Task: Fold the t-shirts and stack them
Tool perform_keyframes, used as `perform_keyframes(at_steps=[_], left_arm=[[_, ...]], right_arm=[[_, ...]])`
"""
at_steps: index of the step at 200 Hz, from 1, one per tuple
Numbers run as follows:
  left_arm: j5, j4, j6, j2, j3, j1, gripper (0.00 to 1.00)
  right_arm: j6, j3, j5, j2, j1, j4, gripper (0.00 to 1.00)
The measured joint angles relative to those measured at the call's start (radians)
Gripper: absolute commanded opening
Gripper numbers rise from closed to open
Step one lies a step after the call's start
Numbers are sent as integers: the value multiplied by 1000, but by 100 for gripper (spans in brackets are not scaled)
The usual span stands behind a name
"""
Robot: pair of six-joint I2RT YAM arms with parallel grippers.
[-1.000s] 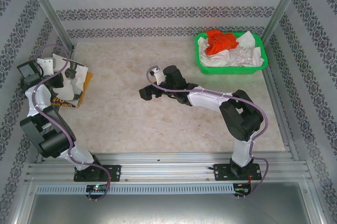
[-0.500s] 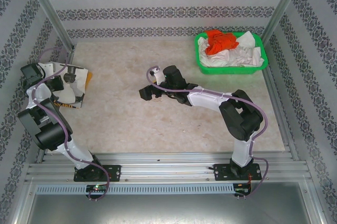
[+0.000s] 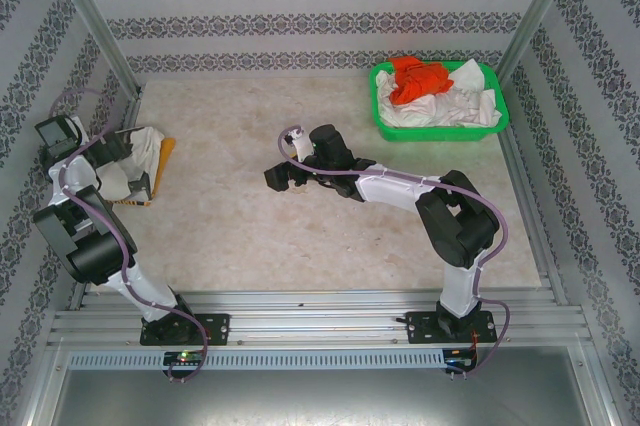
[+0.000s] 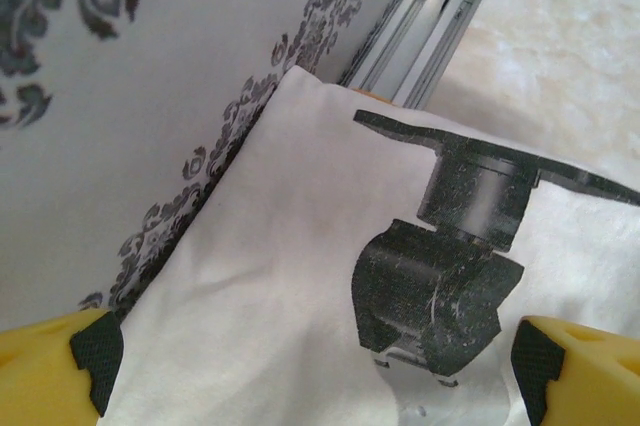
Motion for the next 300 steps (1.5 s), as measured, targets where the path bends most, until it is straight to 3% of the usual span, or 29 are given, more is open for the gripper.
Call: perform_keyframes(at_steps=[57,142,188,222,272,300], left_arm=[[21,47,-114,-120,-151,-53,100],[96,93,-300,71,-136,-14,100],[118,139,-311,-5,-162,-39,100],[108,227,-266,-203,-290,-156,100],[32,374,-168,-431,-595,-487,100],[-10,448,-141,-500,-760,-553,100]], right_arm=[[11,0,-9,0,-2,5,98],[25,-72,-14,-5,-14,31,98],[28,-152,37,-116,-49,38,98],[28,-253,127,-277,-120,56,98],[-11,-396,309,-515,-301,11,98],[-84,-497,449,-674,-420,-8,98]])
